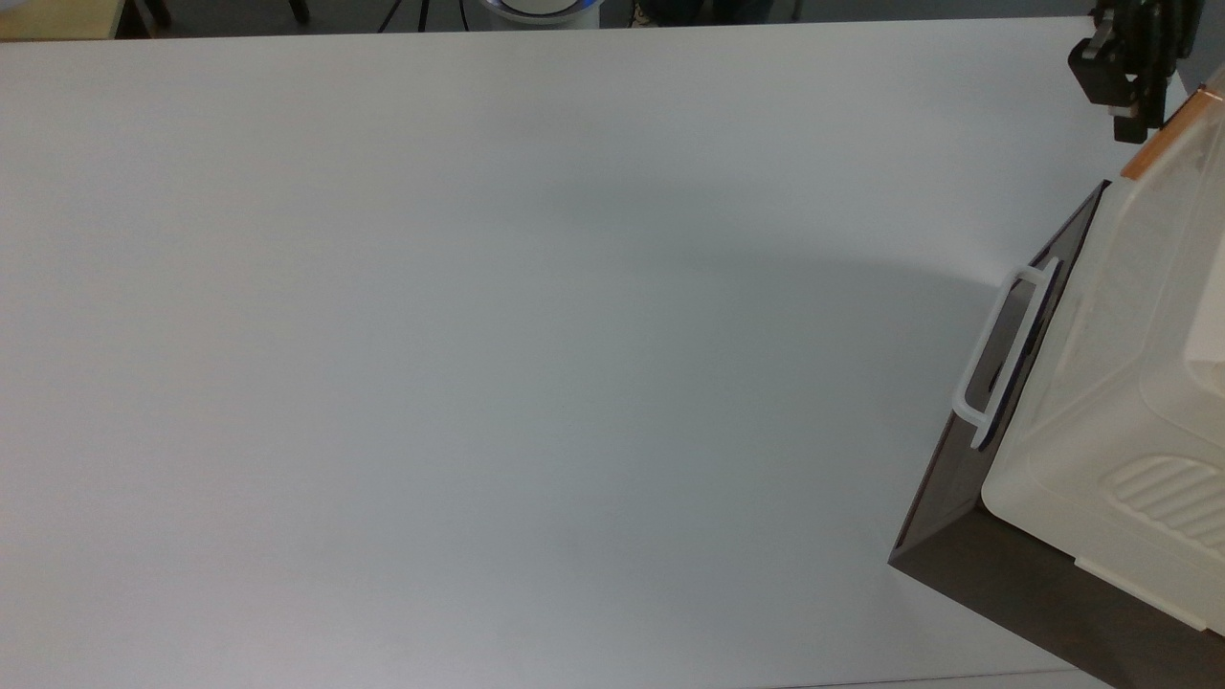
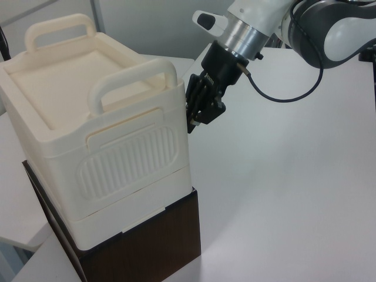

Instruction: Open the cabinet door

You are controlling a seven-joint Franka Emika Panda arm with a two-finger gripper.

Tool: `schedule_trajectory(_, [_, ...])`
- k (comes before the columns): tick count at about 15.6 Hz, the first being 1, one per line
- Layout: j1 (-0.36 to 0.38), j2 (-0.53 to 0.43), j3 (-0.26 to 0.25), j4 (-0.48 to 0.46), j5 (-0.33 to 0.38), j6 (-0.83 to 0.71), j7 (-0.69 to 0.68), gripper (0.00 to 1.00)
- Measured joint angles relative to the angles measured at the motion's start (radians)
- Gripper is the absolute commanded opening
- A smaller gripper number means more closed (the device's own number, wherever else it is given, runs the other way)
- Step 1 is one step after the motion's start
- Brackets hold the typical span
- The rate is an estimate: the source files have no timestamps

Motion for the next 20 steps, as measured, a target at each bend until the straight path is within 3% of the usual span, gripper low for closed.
schedule_trajectory(2, [-0.001, 0.0, -0.001, 0.0, 0.0, 0.0, 0.0, 0.38])
schedule_trajectory(20, [0.013, 0.026, 0.002, 0.01, -0.006, 0.013, 0.0, 0.36])
